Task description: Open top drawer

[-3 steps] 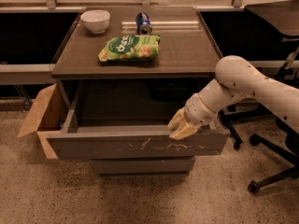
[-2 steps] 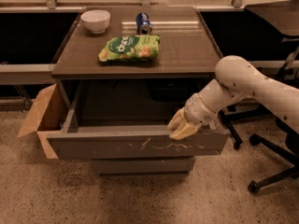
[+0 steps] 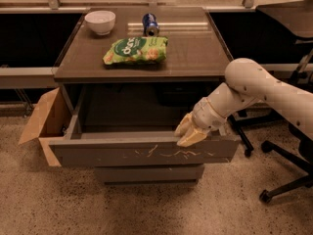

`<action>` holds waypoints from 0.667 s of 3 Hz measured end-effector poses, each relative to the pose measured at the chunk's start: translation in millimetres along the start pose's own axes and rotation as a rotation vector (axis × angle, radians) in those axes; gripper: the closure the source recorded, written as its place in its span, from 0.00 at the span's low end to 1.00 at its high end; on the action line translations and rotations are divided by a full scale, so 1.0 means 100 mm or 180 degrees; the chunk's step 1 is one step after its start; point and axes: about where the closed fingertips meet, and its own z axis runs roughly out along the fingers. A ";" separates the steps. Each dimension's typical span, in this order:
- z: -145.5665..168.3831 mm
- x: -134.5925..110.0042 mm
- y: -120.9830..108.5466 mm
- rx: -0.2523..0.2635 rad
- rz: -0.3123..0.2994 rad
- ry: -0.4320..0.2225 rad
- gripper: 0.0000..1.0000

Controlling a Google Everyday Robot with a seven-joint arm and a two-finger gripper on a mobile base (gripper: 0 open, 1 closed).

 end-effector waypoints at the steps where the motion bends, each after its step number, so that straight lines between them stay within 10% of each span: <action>1: 0.00 0.00 0.00 0.0000 0.0000 0.0000 0.06; 2: -0.21 -0.09 0.04 0.0018 -0.0164 -0.0068 0.00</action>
Offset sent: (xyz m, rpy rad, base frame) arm -0.0076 -0.0248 0.0700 0.0820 -0.1042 0.1037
